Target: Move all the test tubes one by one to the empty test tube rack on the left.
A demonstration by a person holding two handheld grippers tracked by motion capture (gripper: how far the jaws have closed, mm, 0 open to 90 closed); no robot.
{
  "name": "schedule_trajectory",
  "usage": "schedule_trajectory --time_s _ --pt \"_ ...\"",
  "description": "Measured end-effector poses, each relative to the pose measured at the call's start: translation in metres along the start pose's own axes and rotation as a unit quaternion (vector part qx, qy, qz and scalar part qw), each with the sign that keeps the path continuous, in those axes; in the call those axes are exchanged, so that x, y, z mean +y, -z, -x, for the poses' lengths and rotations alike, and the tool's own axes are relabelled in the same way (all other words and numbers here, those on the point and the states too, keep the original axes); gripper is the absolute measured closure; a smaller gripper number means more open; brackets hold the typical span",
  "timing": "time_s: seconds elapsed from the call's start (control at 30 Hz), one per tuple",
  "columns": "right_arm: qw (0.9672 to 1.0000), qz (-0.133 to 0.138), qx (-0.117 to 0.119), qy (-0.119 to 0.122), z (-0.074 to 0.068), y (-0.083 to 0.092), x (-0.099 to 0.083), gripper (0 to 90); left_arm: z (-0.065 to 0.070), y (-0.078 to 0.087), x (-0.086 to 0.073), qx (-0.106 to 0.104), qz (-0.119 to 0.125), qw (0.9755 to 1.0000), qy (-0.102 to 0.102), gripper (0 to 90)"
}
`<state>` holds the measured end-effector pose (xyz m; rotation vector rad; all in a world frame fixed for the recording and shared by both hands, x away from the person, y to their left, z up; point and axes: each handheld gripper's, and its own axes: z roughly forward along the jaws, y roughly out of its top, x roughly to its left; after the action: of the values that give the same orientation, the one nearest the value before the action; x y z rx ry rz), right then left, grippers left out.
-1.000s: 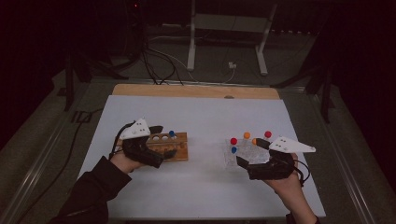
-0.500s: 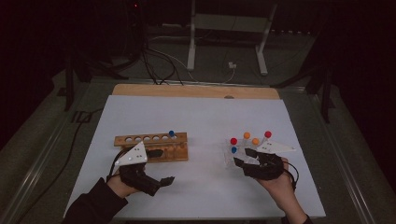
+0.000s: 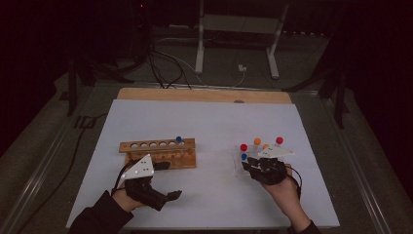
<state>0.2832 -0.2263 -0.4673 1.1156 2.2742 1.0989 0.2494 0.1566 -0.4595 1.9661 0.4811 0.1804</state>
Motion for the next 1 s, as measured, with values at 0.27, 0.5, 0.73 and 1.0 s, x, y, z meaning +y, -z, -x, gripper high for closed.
schedule_trajectory --time_s 0.27,0.5,0.73,1.0 --pt "0.9999 -0.002 -0.007 0.016 -0.004 -0.006 0.001 75.5 -0.001 -0.001 -0.002 -0.002 -0.003 1.0 0.0 2.2" --pt "0.9995 0.004 -0.022 0.024 -0.007 -0.006 0.0 77.2 -0.002 -0.002 -0.002 -0.002 -0.003 1.0 0.002 2.2" --pt "0.9986 0.033 -0.029 0.03 -0.01 0.012 0.007 77.2 -0.003 0.001 0.0 0.001 0.0 1.0 0.003 2.2" --pt "0.9948 0.086 -0.035 0.041 -0.018 0.048 0.021 77.2 -0.003 0.003 0.004 -0.001 0.001 1.0 0.002 2.3"
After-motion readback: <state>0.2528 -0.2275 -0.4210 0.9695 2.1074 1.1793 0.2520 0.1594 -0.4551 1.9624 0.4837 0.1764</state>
